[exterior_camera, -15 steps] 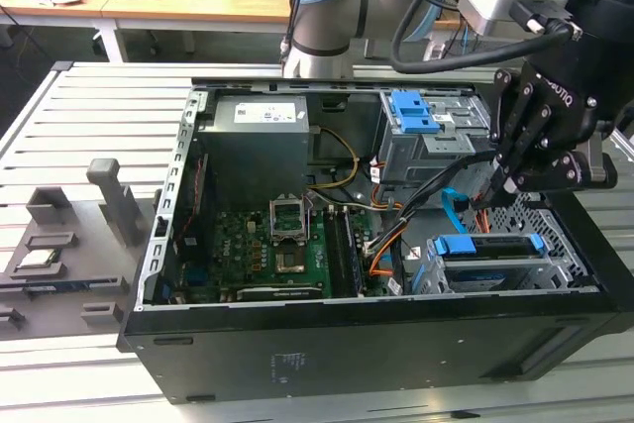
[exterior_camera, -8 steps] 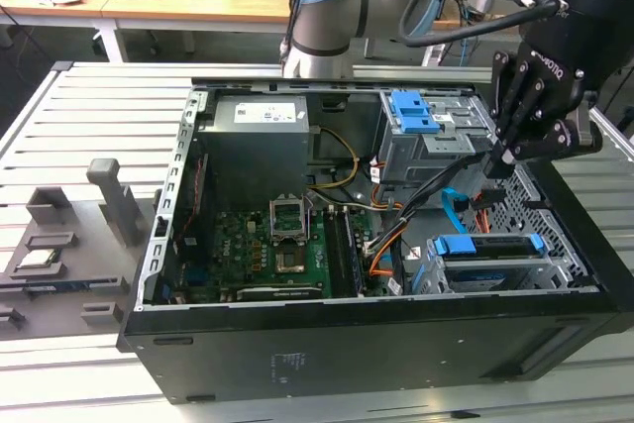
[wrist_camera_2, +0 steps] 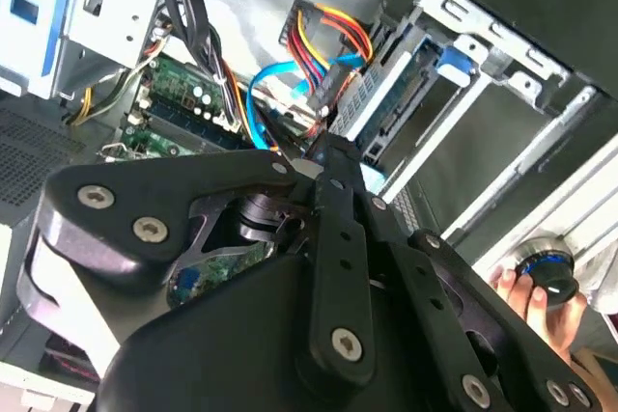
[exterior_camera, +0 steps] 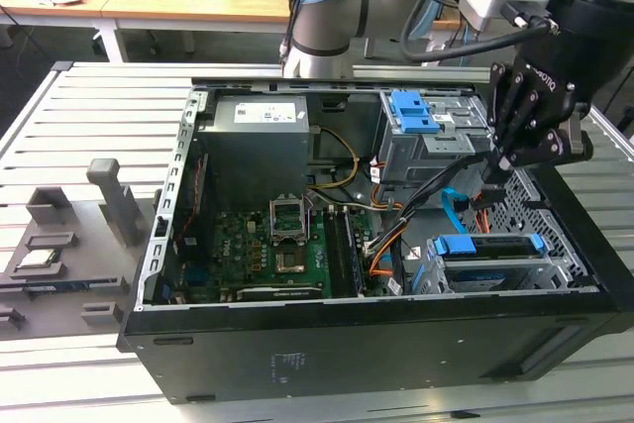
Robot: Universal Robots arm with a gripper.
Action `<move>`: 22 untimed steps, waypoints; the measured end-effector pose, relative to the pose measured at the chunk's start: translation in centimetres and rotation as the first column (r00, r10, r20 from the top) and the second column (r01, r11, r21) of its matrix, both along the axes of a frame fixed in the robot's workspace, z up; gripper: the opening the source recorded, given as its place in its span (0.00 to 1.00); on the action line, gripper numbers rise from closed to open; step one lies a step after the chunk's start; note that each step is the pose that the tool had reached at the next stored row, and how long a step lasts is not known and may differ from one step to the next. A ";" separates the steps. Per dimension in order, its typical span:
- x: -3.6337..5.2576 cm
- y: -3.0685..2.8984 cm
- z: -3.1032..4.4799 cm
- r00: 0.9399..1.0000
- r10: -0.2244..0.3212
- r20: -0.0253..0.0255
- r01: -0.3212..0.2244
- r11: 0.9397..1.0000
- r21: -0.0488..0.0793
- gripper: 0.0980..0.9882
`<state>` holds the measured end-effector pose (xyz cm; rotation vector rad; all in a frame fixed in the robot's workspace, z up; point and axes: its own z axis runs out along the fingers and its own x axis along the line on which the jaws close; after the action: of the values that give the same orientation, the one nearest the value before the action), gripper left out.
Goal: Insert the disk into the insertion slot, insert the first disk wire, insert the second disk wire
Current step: 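Insert the first disk wire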
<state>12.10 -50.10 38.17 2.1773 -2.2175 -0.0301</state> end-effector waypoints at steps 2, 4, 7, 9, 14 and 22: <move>0.44 0.53 -0.69 1.000 0.000 0.000 0.000 1.000 -0.002 0.01; 0.94 0.91 -1.16 1.000 0.000 0.000 0.000 1.000 -0.006 0.01; 1.24 1.21 -1.66 1.000 0.000 0.000 0.000 1.000 -0.012 0.01; 1.24 1.21 -1.66 1.000 0.000 0.000 0.000 1.000 -0.013 0.01; 1.24 1.21 -1.66 1.000 0.000 0.000 0.000 1.000 -0.013 0.15; 1.28 1.22 -2.48 1.000 0.000 0.000 0.000 0.999 -0.043 0.23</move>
<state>13.38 -48.88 35.69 2.1554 -2.1969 0.0166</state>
